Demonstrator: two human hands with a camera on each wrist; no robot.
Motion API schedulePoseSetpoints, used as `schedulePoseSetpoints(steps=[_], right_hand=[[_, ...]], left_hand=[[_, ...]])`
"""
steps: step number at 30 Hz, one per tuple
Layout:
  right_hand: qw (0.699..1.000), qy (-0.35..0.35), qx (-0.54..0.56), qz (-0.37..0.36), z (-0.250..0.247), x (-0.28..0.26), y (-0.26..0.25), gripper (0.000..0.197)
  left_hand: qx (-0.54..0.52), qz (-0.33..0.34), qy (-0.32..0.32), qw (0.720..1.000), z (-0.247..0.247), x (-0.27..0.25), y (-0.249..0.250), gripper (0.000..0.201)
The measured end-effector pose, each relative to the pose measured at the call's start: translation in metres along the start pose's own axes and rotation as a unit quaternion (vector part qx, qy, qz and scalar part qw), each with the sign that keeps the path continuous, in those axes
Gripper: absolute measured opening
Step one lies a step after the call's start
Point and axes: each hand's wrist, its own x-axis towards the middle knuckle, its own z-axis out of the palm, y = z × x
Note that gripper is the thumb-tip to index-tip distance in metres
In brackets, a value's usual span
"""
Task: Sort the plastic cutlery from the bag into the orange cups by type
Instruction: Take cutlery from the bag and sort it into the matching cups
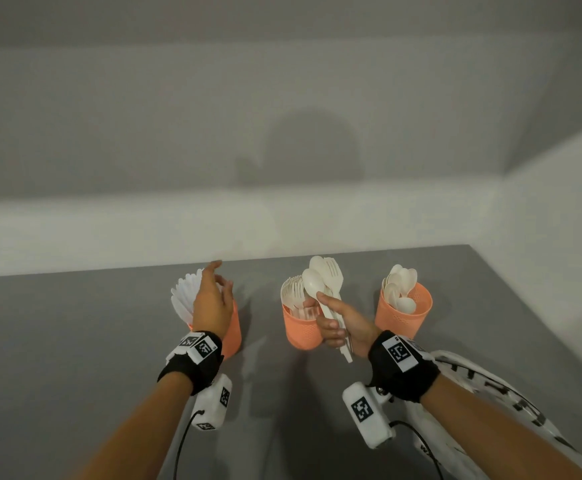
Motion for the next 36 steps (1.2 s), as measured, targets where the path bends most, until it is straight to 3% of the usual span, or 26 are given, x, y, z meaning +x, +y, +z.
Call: schedulePoseSetpoints(steps=[3,7,9,13,16,19,21,25,30,36], right_hand=[[1.0,-0.001,-0.001,0.001,0.003,0.0,0.0,0.029],[1.0,-0.008,0.001,0.002,0.006,0.0,0.0,0.029],[1.0,-0.013,0.007,0.001,0.006,-0.001,0.0,0.029],[1.0,-0.011,0.005,0.004,0.006,-0.001,0.0,0.027],[0.999,0.015,-0.032,-0.006,0.009,-0.001,0.001,0.023],[0.992,0.082,-0.096,-0.016,0.014,-0.001,0.003,0.021],[0.983,0.121,-0.136,-0.027,0.017,0.0,0.006,0.018],[0.973,0.148,-0.165,-0.066,0.019,0.0,0.007,0.017],[0.97,0.138,-0.183,-0.075,0.016,-0.009,0.004,0.016],[0.978,0.099,-0.174,-0.059,0.014,-0.016,0.004,0.018]], left_hand=[[0.053,0.035,-0.007,0.998,-0.004,0.006,0.004,0.046],[0.194,0.133,-0.03,0.971,-0.006,0.007,0.005,0.027],[0.265,0.17,-0.051,0.948,-0.008,0.006,0.005,0.036],[0.317,0.16,-0.071,0.932,-0.01,0.008,0.014,0.056],[0.266,0.173,-0.043,0.947,-0.009,0.005,0.032,0.059],[0.101,0.151,-0.04,0.983,-0.003,-0.003,0.068,0.034],[-0.001,0.115,-0.083,0.99,0.005,-0.01,0.09,0.016],[-0.097,0.056,-0.184,0.976,0.026,-0.025,0.113,0.024],[-0.16,0.008,-0.197,0.967,0.041,-0.028,0.113,0.029],[-0.164,-0.028,-0.234,0.958,0.043,-0.025,0.111,0.023]])
